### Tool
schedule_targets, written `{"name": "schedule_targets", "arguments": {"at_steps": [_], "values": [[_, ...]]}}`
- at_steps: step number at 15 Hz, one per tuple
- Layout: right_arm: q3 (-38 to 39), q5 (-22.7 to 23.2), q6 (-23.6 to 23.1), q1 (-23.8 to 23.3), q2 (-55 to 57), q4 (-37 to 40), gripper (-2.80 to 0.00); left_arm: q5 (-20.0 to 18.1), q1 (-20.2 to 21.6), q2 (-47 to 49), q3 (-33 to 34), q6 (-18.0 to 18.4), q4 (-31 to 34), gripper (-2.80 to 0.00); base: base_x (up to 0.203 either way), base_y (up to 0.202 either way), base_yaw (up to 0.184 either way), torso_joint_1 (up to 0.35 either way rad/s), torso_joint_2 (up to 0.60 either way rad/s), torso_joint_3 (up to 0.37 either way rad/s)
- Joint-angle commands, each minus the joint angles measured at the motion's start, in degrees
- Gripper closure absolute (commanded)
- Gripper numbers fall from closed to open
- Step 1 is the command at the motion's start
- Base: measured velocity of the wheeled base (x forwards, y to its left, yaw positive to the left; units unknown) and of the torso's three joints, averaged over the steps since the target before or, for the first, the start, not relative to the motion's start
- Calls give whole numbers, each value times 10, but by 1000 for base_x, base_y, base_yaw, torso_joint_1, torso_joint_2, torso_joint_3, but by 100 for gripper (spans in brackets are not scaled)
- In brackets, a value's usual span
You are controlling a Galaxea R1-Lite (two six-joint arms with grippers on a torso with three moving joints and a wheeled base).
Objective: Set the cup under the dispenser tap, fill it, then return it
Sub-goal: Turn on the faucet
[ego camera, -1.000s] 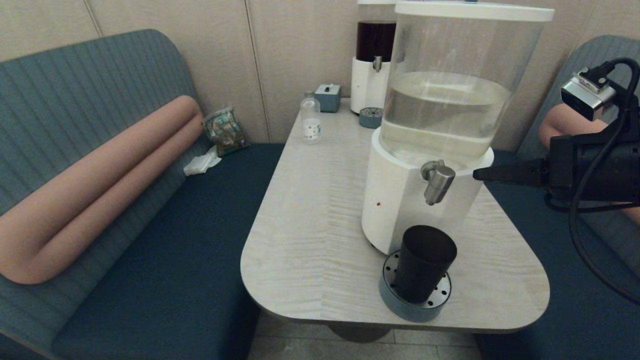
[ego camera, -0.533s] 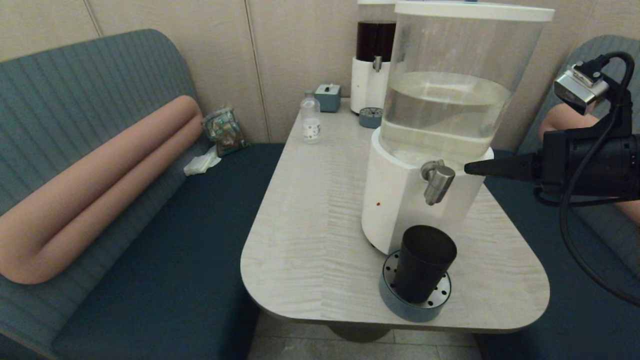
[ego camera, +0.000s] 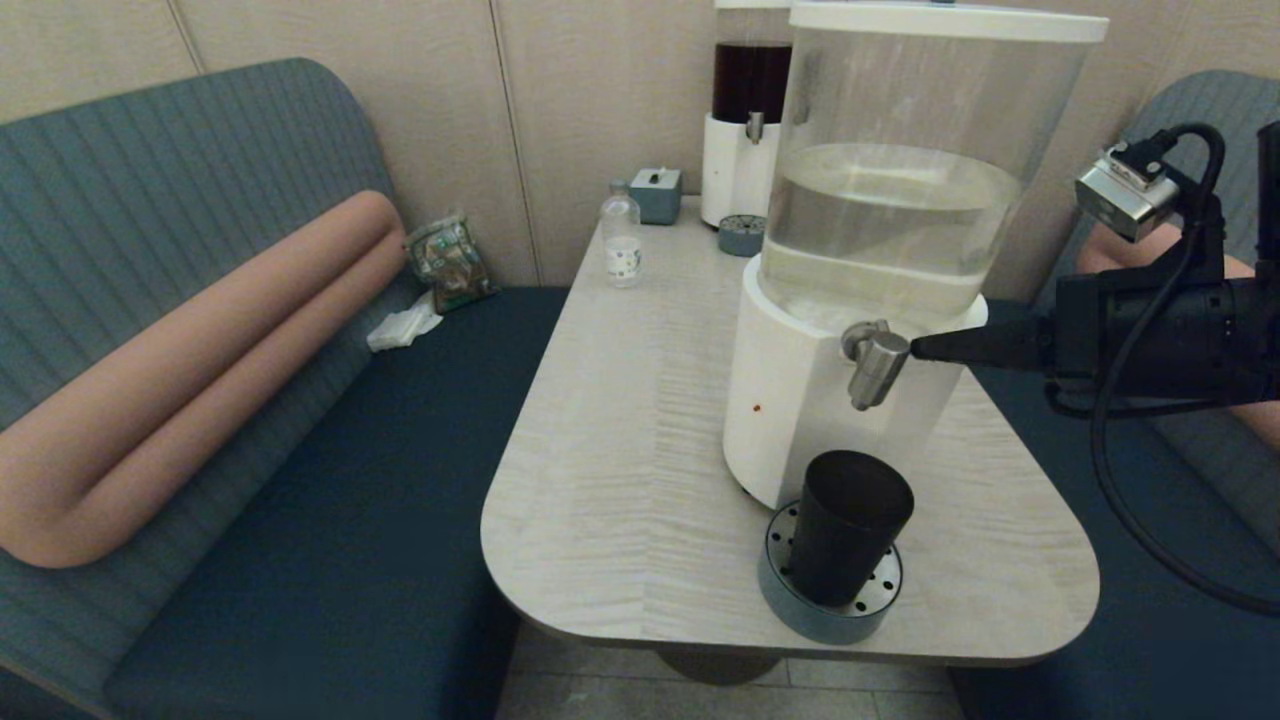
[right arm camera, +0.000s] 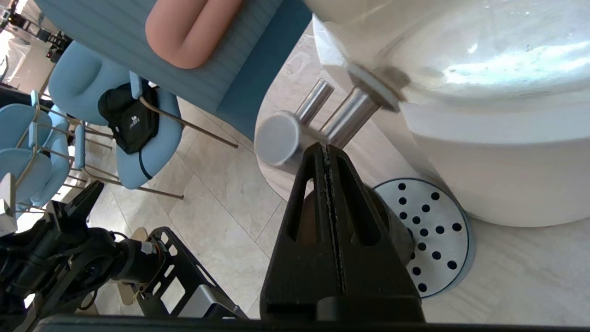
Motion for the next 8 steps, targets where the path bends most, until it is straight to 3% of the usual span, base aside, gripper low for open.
{"name": "schedule_targets", "arguments": {"at_steps": [1,8], "values": [[-3,2,2,0,5,-8,0,0,0,1,0,0,0,0,0,0,0,0,0,0],[-4,2,1,4,13,-21,0,0,0,1,0,0,0,0,0,0,0,0,0,0]]}}
